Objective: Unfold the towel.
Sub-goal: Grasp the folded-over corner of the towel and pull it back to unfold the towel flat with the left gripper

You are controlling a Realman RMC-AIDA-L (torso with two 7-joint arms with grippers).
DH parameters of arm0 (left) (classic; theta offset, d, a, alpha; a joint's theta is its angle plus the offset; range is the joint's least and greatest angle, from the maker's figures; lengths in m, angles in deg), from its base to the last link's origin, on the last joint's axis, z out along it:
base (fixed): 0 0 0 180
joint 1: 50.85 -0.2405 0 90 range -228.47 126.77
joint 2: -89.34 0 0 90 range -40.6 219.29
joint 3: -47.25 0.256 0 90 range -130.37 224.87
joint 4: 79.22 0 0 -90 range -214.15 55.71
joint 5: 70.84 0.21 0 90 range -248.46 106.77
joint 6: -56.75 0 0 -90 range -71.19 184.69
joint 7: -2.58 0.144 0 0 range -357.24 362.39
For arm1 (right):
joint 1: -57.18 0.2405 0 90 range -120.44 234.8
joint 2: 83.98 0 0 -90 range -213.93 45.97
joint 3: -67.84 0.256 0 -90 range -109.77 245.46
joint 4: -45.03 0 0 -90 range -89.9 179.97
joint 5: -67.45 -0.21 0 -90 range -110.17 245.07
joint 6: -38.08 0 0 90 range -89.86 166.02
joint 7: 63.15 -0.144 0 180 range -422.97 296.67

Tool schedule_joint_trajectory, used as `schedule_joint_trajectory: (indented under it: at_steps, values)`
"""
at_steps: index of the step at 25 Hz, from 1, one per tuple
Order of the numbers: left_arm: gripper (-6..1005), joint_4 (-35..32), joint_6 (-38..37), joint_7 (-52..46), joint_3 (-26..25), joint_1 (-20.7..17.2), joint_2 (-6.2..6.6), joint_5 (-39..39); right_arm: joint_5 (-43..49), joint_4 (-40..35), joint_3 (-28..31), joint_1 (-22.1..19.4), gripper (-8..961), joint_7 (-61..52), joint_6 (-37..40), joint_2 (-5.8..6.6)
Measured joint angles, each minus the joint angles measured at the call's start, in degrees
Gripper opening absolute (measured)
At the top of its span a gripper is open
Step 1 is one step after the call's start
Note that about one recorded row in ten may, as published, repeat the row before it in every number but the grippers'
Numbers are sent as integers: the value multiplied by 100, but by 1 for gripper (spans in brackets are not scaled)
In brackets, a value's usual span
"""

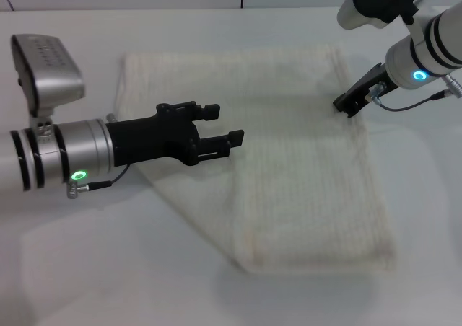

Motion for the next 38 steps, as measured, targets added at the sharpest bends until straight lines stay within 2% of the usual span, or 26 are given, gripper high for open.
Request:
schedule_joint_trajectory:
  at_steps: [2,4,7,12,15,19,22,32,38]
  values:
    - [708,8,118,-65,55,15,-7,-4,0,0,0,-1,-1,0,-1,0]
    - [708,15,546,-268,412,67,-14,-56,0,1,0,-3,-1,0,-10,0]
    - [708,17,611,-293,480,84,-14,-62,0,0,-1,-4,-1,0,-16,-3]
    - [708,23,763,-439,872,154,-17,-227,-46,7,-30,-5,-1,0,-59,-6]
    - [708,35,898,-441,1155,168,-19,-460,-50,11,-39,-4,-1,0,-62,-7]
    - [707,52,1459,-442,1727,175,-19,-1117,-55,19,-45,-5,-1,0,-63,-9]
    - [707,52,1459,-442,1727,175,-19,-1117,-57,24,-45,-4,-1,0,-63,-9]
    - [708,83,1942,-450,2339,161,-19,-1467,-62,44,-44,-4,0,1,-62,-9]
    - [708,83,1988,-450,2385,159,-19,-1481,-61,45,-45,-8,0,1,-67,-9]
